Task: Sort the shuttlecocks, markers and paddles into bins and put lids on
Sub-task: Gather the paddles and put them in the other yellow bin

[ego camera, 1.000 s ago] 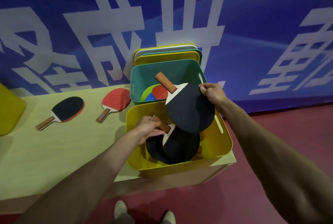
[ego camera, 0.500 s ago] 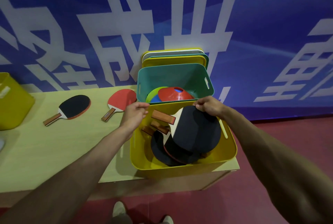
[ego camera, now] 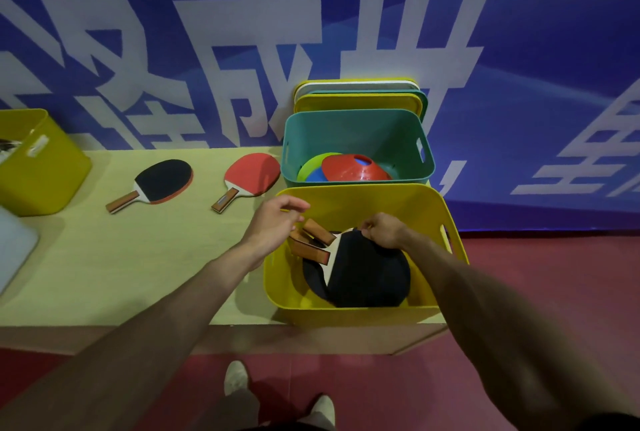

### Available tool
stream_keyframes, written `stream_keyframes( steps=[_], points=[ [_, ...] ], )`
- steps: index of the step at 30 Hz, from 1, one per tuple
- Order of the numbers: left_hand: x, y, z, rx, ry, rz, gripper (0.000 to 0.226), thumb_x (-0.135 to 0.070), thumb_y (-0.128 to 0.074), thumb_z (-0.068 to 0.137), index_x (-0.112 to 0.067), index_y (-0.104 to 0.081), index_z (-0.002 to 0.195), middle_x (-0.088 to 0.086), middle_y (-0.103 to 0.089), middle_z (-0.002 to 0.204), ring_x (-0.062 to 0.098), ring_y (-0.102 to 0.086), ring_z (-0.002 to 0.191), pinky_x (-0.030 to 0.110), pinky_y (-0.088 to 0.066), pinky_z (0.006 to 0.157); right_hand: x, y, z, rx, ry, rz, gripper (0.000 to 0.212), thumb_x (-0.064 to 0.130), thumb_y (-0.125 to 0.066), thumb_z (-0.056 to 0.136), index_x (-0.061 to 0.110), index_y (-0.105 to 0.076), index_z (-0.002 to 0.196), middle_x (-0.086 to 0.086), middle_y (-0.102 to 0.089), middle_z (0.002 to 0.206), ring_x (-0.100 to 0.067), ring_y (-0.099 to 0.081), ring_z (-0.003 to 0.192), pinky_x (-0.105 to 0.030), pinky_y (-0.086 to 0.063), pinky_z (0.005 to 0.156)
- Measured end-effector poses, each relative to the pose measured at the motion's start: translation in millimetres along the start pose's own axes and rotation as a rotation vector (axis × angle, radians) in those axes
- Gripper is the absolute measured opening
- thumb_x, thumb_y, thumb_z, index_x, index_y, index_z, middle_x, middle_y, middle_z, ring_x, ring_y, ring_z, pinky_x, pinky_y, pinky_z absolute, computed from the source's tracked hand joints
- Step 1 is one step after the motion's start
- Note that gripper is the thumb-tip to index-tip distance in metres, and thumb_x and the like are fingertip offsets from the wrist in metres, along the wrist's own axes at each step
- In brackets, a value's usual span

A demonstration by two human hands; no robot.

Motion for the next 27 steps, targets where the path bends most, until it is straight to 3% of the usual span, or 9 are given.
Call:
stream_keyframes(
  steps=[5,11,17,22,27],
  points=[
    [3,9,0,0.042,-0.022,0.057,0.028,-0.003,-0.047,0.091,-0.023,-0.066,0.088,-0.004,-0.066,0.102,0.008,-0.065,0.091,0.026,-0.052,0.078,-4,-5,4,-0.101,-0.081,-0.062,0.025,0.022,-0.050,0.096,0.011,-0.068,0.110,-0.010,-0.065,0.119,-0.026,-0.058,0.109,-0.035,-0.047,0.095],
    [6,5,5,0.093,-0.022,0.082,0.026,-0.005,-0.051,0.088,-0.026,-0.066,0.084,-0.007,-0.066,0.096,0.013,-0.064,0.096,0.037,-0.053,0.087,0,-1,-3,-0.122,-0.095,-0.106,0.027,0.019,-0.053,0.092,0.010,-0.064,0.115,-0.010,-0.064,0.120,-0.027,-0.058,0.110,-0.033,-0.047,0.093],
    [-1,14,15,0.117,-0.063,0.082,0.026,-0.007,-0.051,0.090,-0.029,-0.065,0.086,-0.009,-0.066,0.101,0.011,-0.065,0.095,0.037,-0.052,0.089,44,28,-16,-0.164,0.110,-0.108,0.030,0.014,-0.047,0.096,0.011,-0.064,0.121,-0.008,-0.065,0.123,-0.025,-0.060,0.112,-0.031,-0.043,0.096],
    [-3,40,26,0.083,-0.083,0.022,0.026,-0.003,-0.051,0.090,-0.026,-0.064,0.087,-0.002,-0.065,0.105,0.016,-0.065,0.096,0.035,-0.052,0.084,94,42,-12,-0.297,0.261,-0.048,0.021,0.013,-0.051,0.093,0.010,-0.064,0.109,-0.006,-0.068,0.083,-0.022,-0.068,0.078,-0.039,-0.054,0.083],
    [8,90,43,-0.022,-0.047,-0.050,0.022,-0.003,-0.052,0.090,-0.016,-0.061,0.105,0.002,-0.064,0.104,0.013,-0.063,0.093,0.030,-0.050,0.081,159,44,7,-0.318,0.347,-0.060,0.026,0.023,-0.054,0.093,0.014,-0.062,0.117,-0.009,-0.070,0.101,-0.022,-0.067,0.089,-0.032,-0.053,0.082]
  ],
)
Point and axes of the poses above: each hand's wrist, its own z-axis towards the middle knuckle, its own y-axis out of the back of the hand, x = y × z, the point moved 1 cm from there along z, towards the middle knuckle
